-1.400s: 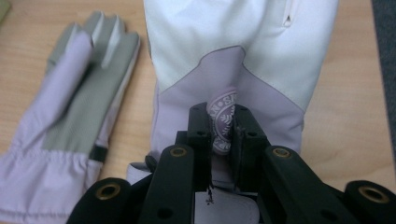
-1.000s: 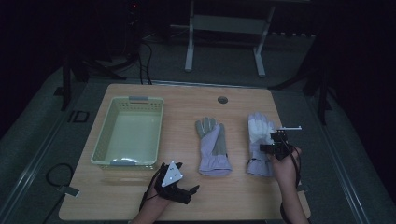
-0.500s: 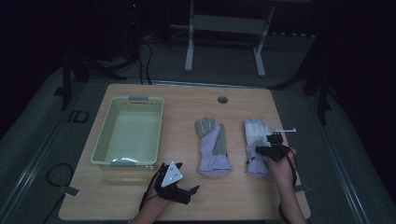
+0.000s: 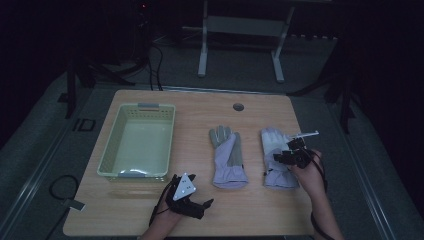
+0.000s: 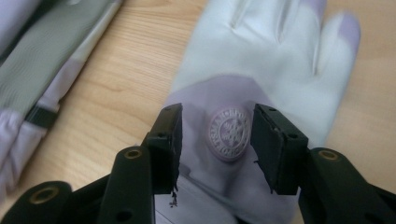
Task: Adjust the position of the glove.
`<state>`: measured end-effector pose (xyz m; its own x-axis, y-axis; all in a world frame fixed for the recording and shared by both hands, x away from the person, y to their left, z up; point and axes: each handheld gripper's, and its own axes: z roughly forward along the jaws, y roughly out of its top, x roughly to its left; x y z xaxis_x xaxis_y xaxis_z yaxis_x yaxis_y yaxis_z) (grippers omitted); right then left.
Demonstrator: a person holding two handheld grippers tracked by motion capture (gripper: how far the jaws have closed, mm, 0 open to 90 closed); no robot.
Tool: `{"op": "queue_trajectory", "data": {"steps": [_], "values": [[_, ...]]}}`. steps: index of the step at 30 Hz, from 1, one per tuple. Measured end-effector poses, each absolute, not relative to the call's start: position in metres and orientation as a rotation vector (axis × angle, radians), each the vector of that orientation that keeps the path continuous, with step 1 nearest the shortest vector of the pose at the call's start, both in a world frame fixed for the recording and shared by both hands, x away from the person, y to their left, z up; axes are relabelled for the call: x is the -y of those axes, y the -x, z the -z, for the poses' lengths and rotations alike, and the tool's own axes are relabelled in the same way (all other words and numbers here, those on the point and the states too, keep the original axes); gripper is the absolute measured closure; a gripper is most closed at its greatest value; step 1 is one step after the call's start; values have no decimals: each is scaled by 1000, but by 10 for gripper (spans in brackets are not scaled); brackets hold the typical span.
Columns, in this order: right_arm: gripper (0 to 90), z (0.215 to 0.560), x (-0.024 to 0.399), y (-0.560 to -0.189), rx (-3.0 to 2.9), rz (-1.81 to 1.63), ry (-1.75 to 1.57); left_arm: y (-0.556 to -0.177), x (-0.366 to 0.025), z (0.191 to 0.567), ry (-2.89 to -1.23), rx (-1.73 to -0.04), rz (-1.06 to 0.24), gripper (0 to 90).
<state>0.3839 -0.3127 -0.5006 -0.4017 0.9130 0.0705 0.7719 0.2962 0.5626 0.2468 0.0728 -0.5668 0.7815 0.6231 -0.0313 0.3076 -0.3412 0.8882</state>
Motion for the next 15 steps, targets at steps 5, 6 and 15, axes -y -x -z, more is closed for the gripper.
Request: {"op": "queue_trajectory", "data": {"steps": [5,6,15], "values": [[534,490,327,-386,-2387,-790,-1384,-247,-72,567,-1950,-704,-384,0],[533,489,328,-385,-2405,-794,-1342,-247,-72,567,-1950,-706,-383,0],[495,507,332,-390,-2485,-797,-1296,-247,-72,567,-1951,-708,-383,0]]}}
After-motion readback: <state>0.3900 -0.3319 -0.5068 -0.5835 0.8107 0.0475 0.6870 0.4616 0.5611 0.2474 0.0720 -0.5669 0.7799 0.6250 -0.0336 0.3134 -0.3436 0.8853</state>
